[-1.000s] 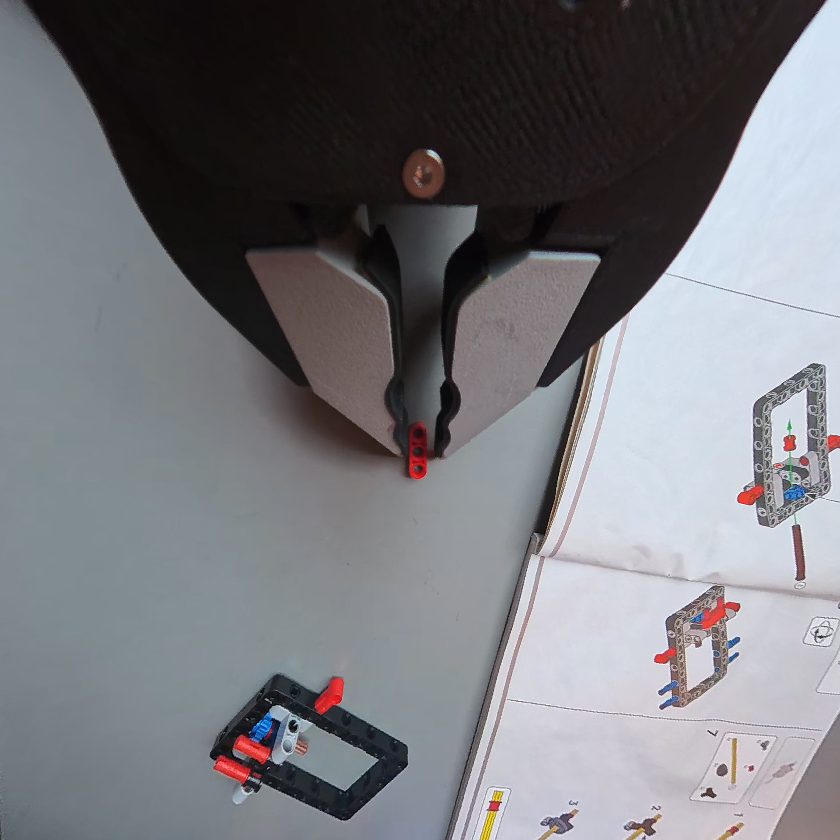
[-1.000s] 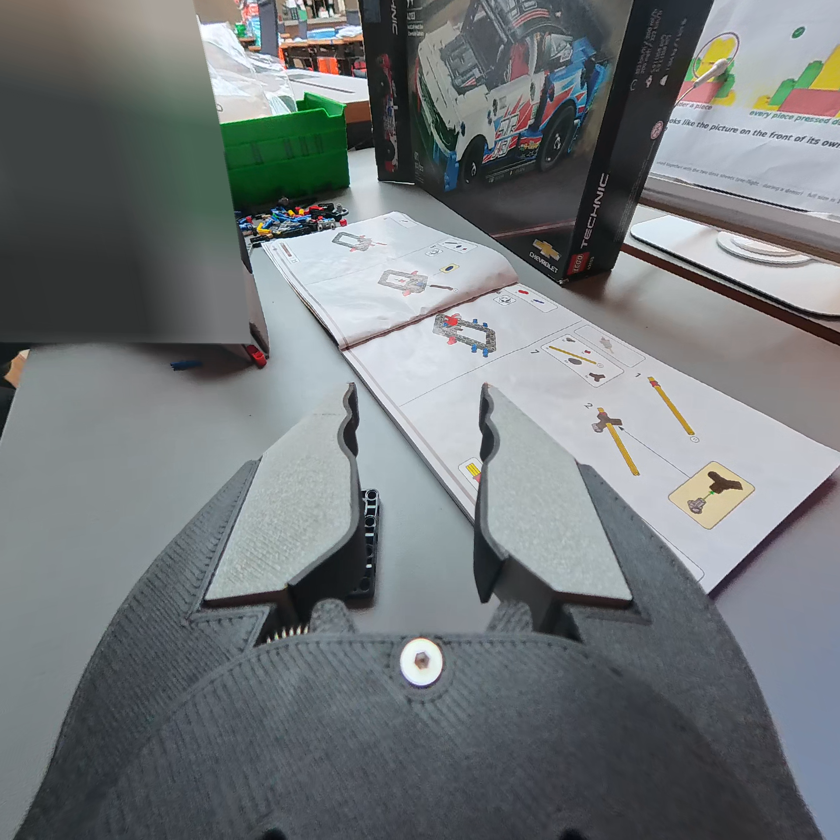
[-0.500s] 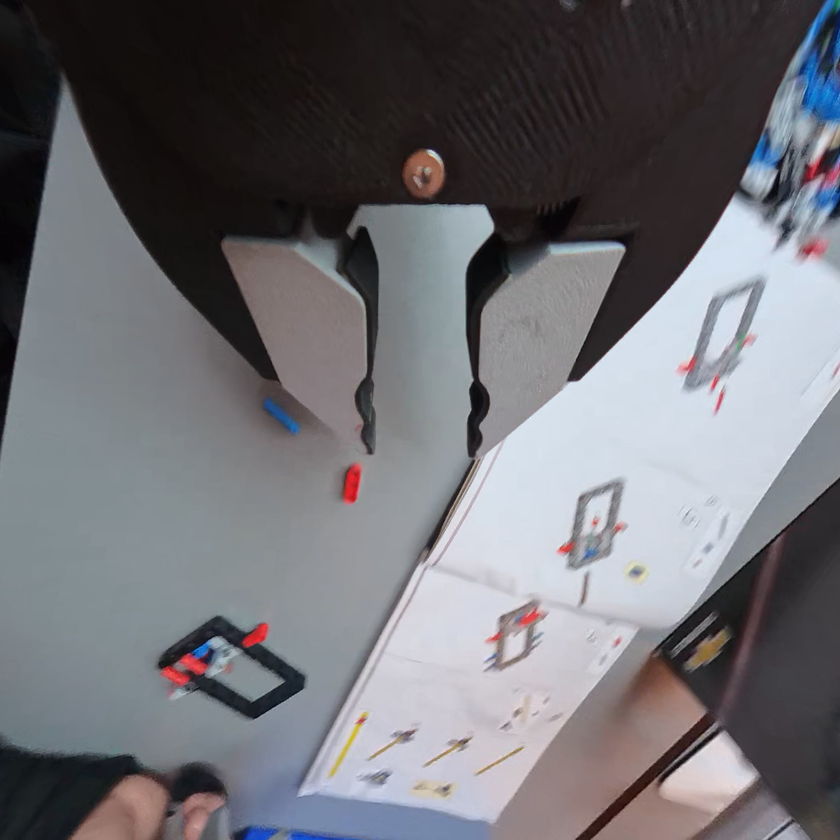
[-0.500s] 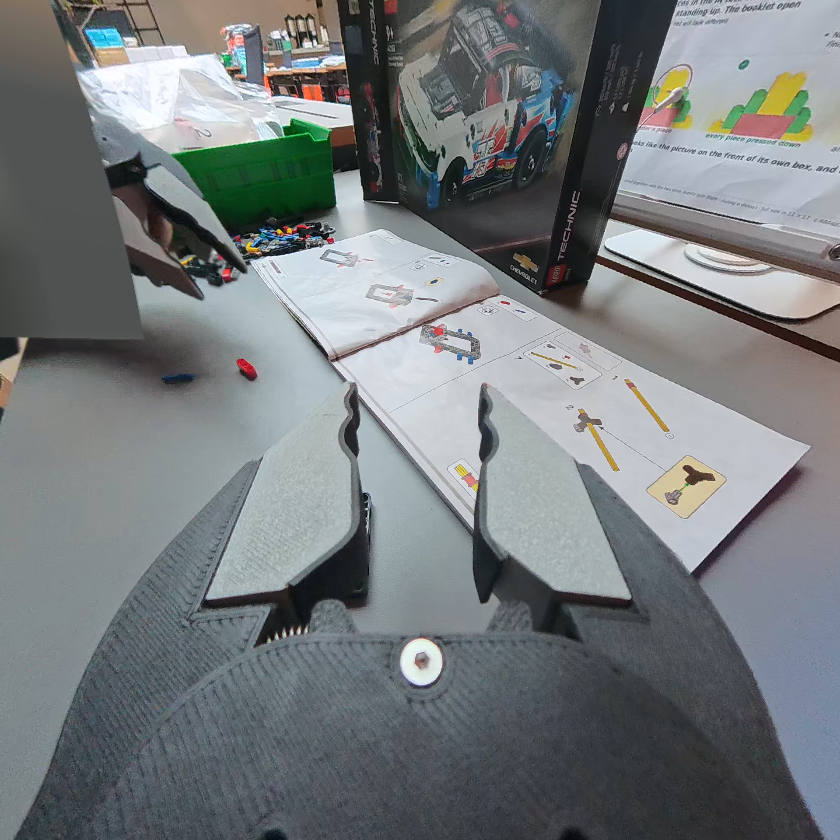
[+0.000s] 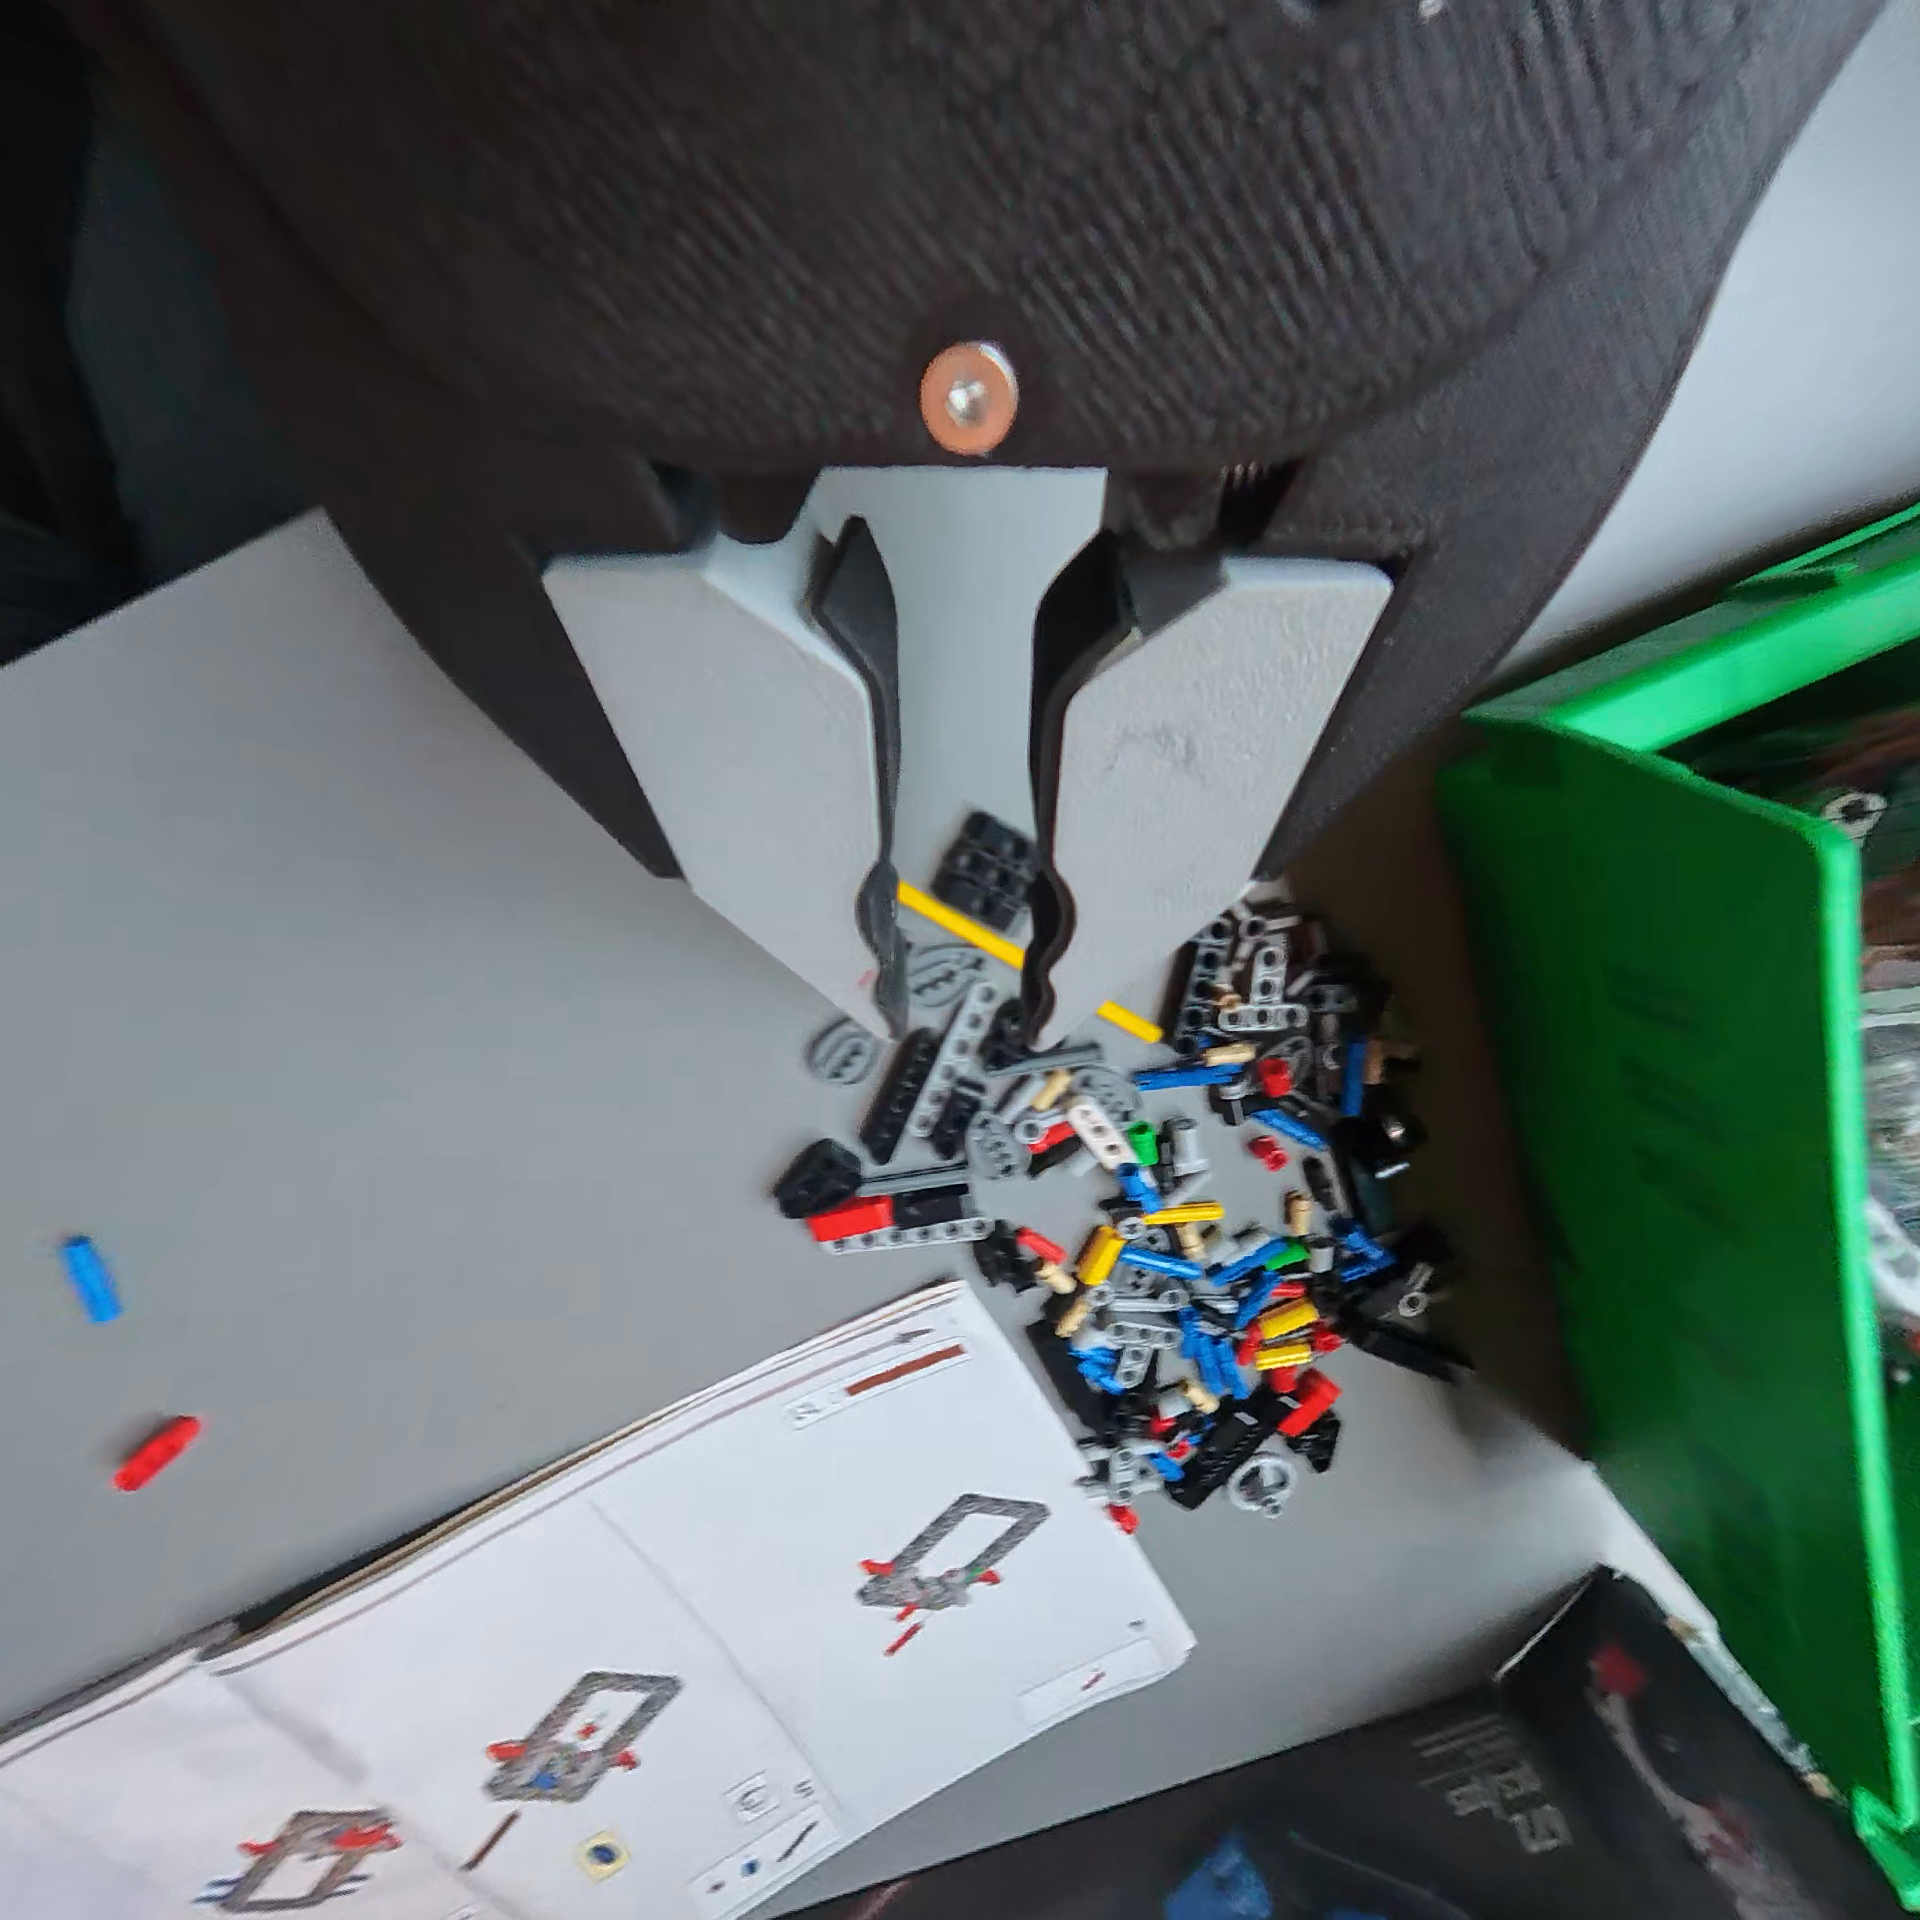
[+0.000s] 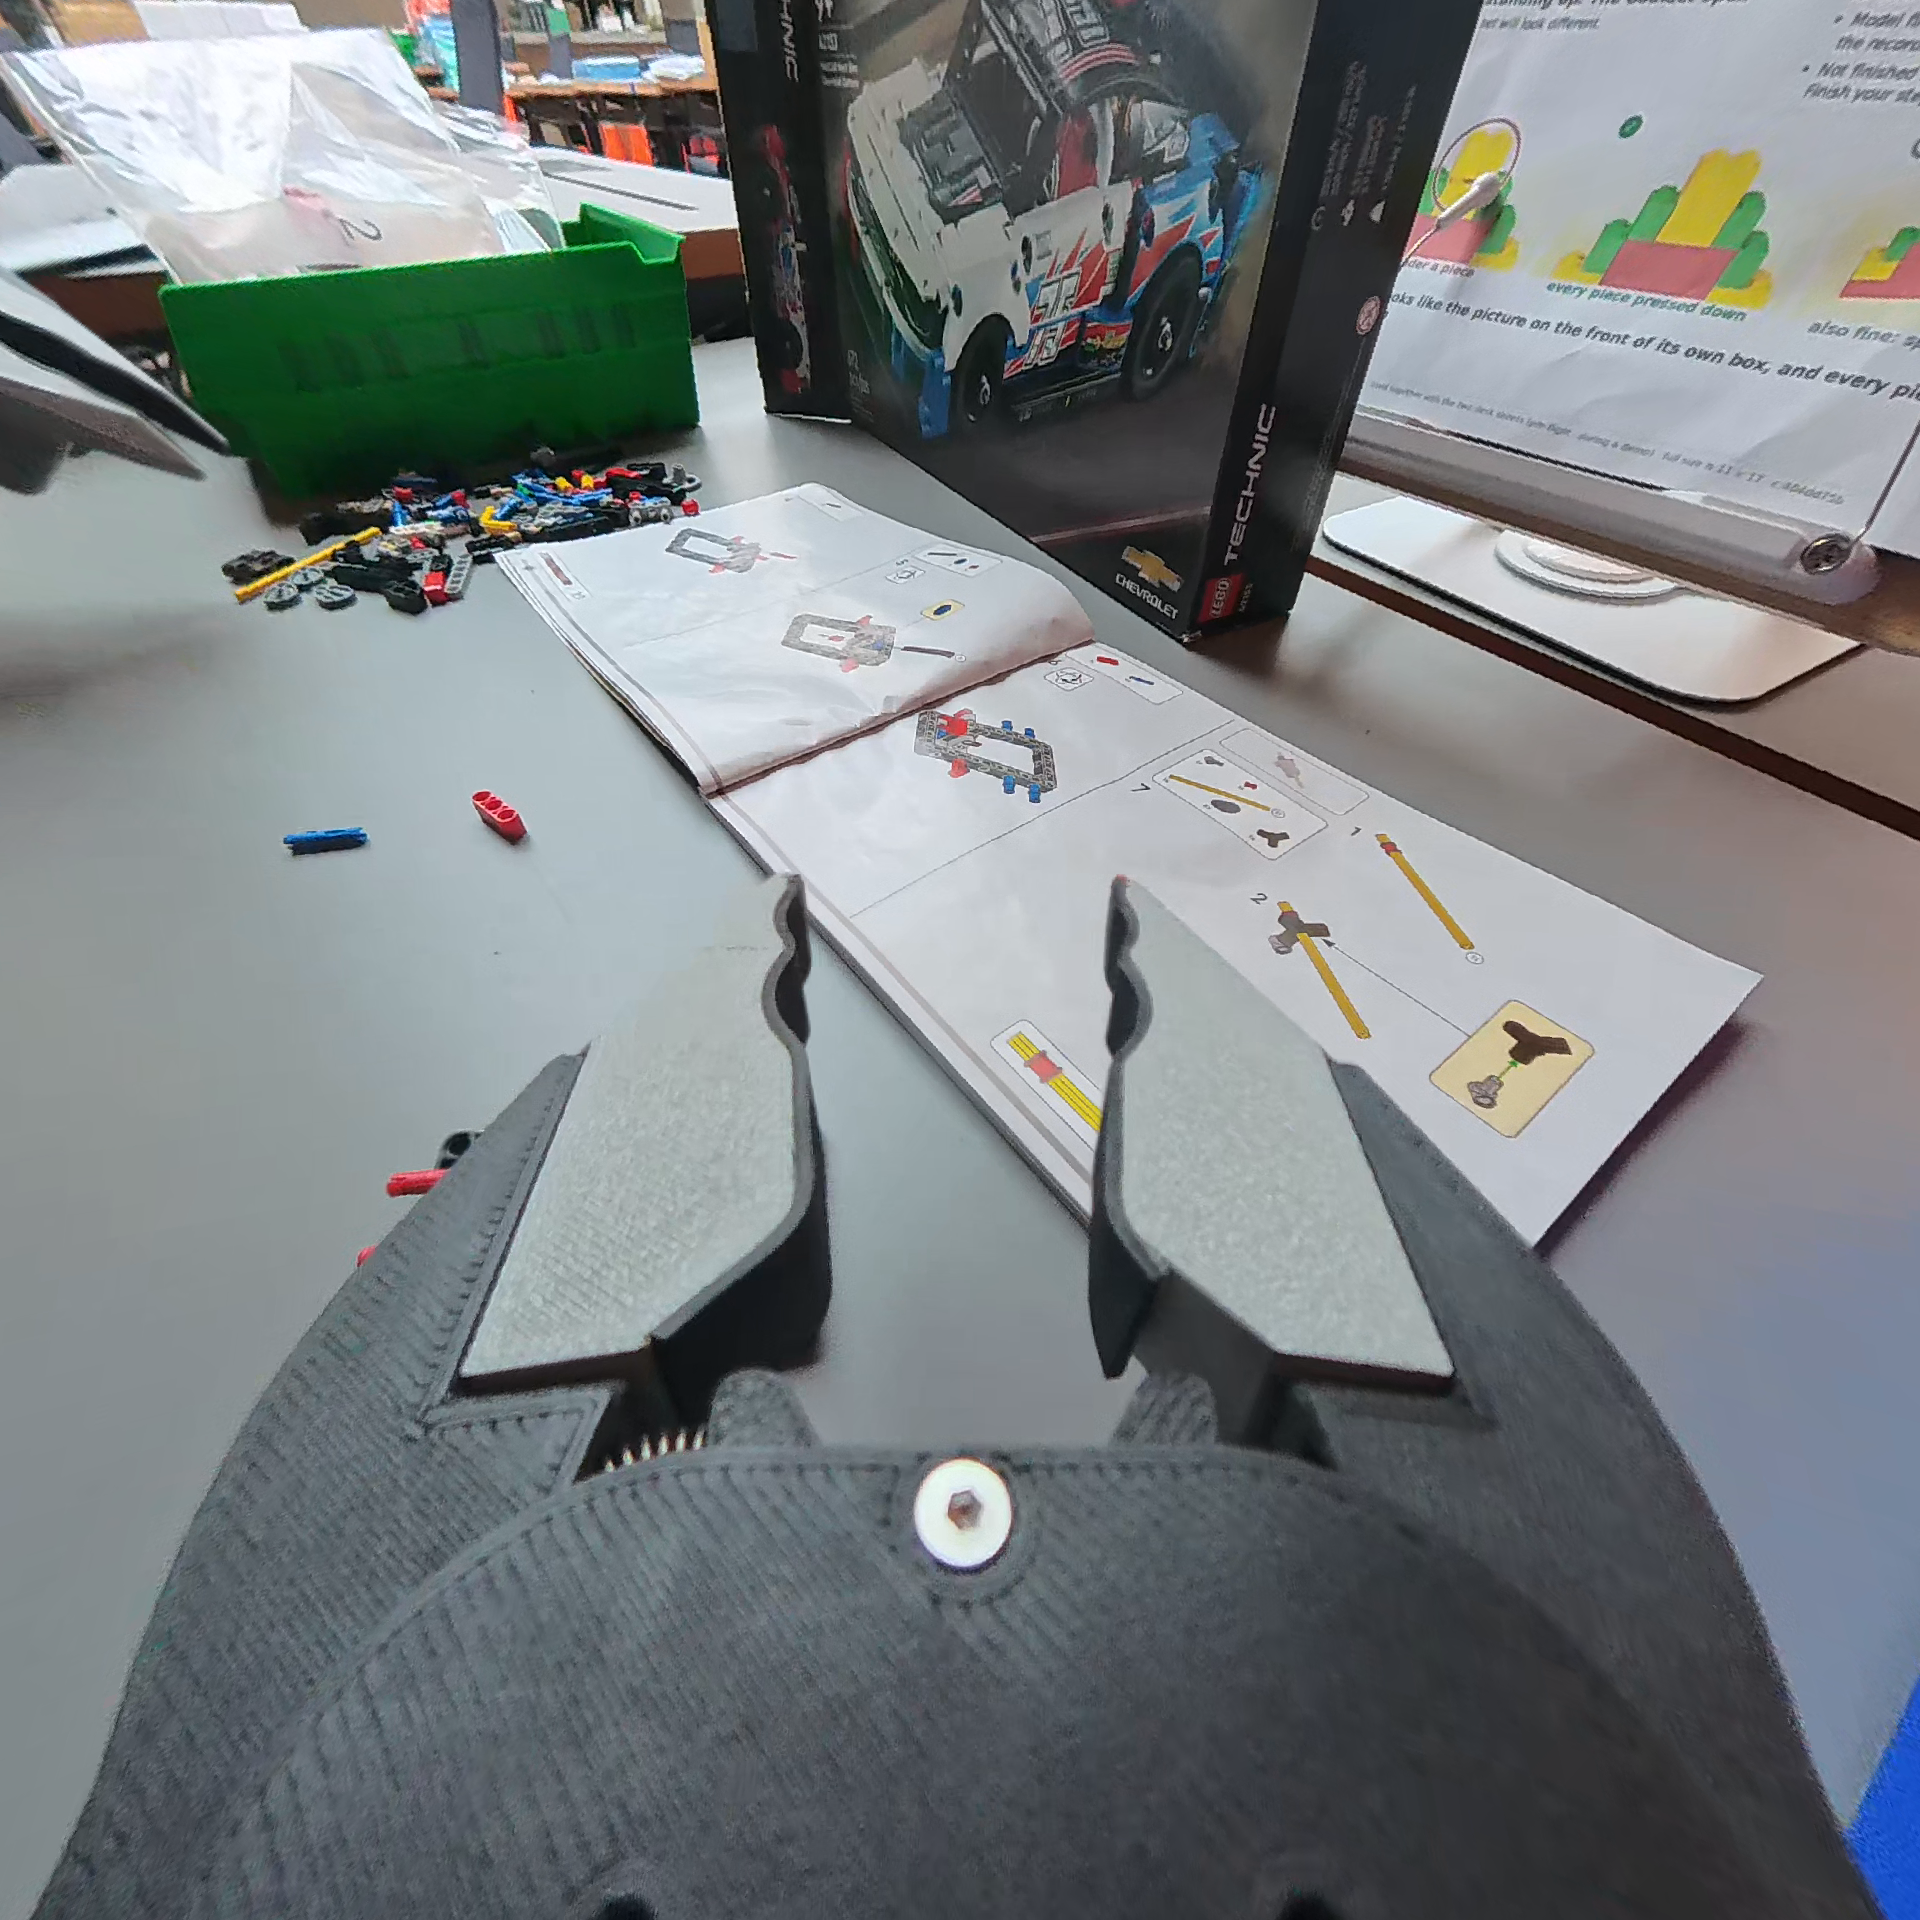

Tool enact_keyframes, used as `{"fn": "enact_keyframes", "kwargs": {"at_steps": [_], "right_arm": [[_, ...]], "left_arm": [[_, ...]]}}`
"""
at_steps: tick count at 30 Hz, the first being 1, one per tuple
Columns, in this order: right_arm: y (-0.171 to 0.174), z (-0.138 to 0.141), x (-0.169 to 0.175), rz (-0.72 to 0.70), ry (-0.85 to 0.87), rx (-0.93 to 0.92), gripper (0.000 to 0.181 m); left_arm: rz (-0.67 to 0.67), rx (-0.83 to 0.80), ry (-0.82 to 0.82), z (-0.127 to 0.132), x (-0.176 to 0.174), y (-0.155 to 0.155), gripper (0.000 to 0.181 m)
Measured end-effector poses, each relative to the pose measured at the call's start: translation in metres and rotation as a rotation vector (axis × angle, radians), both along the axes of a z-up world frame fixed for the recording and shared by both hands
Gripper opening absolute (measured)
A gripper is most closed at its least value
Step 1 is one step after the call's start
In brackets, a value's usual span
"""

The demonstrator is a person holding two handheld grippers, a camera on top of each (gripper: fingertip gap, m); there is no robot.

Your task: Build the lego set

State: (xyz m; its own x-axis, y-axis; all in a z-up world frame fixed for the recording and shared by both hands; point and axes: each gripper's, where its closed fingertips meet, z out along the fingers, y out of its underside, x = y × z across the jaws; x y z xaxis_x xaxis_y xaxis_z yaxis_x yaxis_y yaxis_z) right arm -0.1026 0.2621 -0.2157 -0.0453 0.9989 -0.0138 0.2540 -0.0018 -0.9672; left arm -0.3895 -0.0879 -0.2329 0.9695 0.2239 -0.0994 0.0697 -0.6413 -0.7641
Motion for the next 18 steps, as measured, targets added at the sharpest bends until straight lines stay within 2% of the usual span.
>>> {"fn": "enact_keyframes", "kwargs": {"at_steps": [3,7,12,15,18], "right_arm": [[0.003,-0.001,0.000,-0.010,0.002,-0.008,0.054],[0.005,-0.006,-0.003,-0.006,-0.013,-0.036,0.054],[0.003,-0.006,-0.003,0.004,-0.015,-0.041,0.053],[0.000,-0.005,-0.003,0.018,-0.011,-0.047,0.053],[-0.004,-0.004,-0.004,0.035,-0.007,-0.049,0.053]], "left_arm": [[0.045,-0.047,-0.035,-0.006,-0.026,0.001,0.012],[0.031,-0.119,-0.064,-0.015,-0.049,0.008,0.008],[-0.096,-0.361,-0.038,-0.029,-0.058,0.015,0.011],[-0.203,-0.492,0.061,-0.031,-0.057,0.024,0.007],[-0.310,-0.675,0.176,-0.040,-0.063,0.020,0.009]]}}
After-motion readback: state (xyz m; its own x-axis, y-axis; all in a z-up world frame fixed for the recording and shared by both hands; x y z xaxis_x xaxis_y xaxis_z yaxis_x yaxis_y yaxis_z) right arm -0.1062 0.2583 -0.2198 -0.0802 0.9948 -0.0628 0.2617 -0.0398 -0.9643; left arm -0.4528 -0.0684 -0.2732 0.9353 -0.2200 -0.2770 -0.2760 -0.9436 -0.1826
